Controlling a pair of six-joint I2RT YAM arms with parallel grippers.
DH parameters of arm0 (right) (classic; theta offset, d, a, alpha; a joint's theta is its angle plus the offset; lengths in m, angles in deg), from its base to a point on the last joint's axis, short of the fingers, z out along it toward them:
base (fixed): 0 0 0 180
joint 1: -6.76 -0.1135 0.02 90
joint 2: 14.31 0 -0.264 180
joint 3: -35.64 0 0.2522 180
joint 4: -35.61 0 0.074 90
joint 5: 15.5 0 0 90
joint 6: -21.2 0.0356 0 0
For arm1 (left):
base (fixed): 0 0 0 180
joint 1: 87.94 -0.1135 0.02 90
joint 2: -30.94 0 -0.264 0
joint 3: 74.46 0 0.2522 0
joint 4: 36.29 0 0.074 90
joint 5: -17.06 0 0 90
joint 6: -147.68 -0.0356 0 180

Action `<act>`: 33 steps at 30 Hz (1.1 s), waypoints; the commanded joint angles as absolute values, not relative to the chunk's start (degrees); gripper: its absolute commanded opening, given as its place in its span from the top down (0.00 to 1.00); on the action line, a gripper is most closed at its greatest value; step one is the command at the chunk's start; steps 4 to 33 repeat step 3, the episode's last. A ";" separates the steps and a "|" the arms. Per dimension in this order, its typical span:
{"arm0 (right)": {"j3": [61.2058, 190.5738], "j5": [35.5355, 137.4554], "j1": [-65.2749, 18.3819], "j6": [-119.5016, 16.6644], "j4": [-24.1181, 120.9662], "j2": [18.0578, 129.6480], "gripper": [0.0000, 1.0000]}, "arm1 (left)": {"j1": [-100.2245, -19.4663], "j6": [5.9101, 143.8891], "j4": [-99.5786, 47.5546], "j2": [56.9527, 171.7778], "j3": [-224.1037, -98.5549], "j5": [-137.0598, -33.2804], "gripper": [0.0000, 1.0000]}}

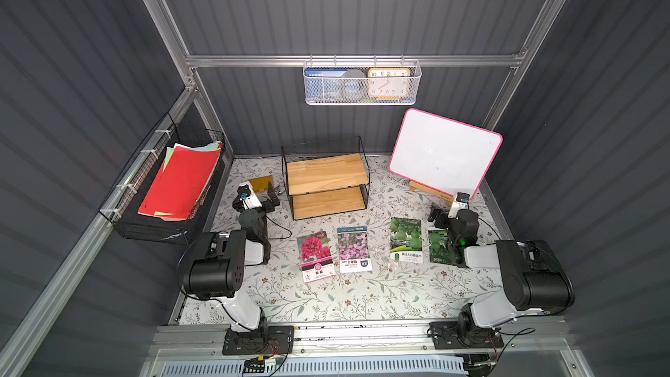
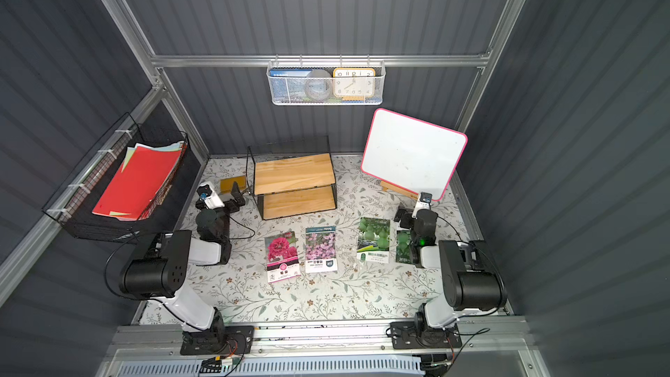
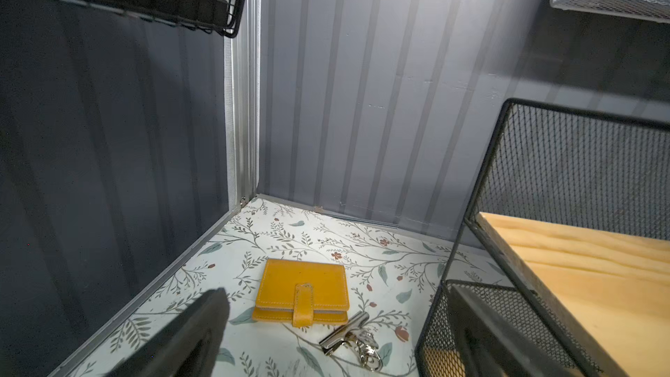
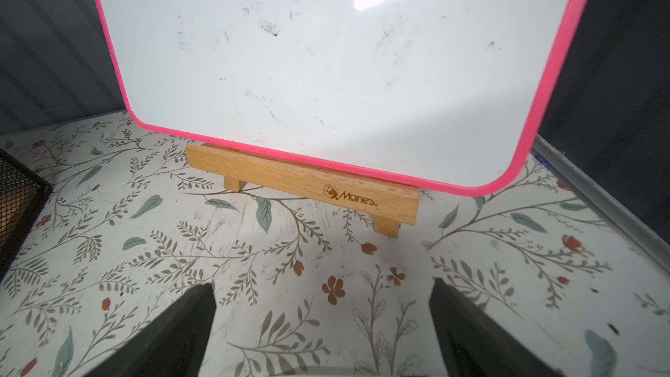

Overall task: Take the seed bag off the shelf
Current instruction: Reset both arms

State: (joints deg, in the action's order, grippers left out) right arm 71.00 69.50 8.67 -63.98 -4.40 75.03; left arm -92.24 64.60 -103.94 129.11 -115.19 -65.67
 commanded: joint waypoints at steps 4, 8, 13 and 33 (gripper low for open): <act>70.76 69.60 8.34 -64.83 -5.67 75.27 0.01 | -92.51 64.01 -103.91 128.49 -115.86 -66.53 0.00; 70.76 69.60 8.34 -64.83 -5.67 75.27 0.01 | -92.51 64.01 -103.91 128.49 -115.86 -66.53 0.00; 70.76 69.60 8.34 -64.83 -5.67 75.27 0.01 | -92.51 64.01 -103.91 128.49 -115.86 -66.53 0.00; 70.76 69.60 8.34 -64.83 -5.67 75.27 0.01 | -92.51 64.01 -103.91 128.49 -115.86 -66.53 0.00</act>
